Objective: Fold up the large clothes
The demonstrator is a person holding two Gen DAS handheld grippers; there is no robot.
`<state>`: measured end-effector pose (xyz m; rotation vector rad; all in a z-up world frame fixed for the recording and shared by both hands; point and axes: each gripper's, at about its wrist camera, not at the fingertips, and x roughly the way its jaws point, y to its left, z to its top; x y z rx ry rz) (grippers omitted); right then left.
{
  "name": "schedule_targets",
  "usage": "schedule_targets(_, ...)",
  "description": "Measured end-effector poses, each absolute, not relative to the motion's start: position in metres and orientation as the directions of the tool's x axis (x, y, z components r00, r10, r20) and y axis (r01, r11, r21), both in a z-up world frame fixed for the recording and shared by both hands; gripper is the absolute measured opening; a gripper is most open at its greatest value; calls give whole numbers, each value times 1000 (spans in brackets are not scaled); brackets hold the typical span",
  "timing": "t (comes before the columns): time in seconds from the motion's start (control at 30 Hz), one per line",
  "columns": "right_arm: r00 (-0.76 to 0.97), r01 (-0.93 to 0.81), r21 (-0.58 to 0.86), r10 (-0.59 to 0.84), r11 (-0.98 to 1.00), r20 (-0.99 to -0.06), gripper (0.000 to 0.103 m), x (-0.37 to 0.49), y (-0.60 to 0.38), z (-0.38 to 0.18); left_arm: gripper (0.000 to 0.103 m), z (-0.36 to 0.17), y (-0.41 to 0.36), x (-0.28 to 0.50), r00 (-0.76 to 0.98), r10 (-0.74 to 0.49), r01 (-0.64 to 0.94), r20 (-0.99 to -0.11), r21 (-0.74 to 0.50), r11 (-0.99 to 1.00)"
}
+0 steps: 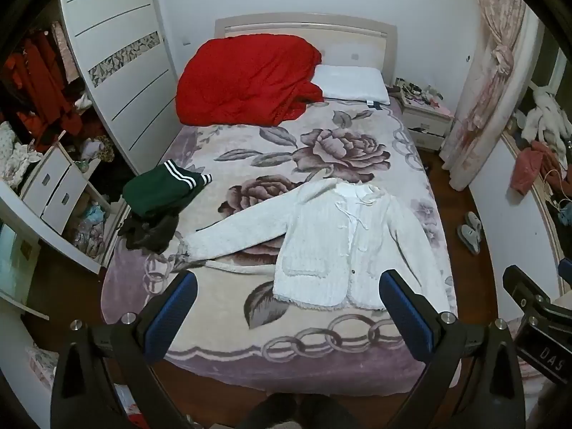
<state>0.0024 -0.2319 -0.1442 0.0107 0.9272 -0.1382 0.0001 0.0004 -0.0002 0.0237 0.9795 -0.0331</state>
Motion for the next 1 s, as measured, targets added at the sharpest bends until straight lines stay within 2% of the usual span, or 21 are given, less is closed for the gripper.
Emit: schedule_targets(1.0, 594, 124, -85, -143, 989, -791, 103, -4, -226, -140, 103, 0, 0, 0, 557, -13, 36, -830, 9, 999)
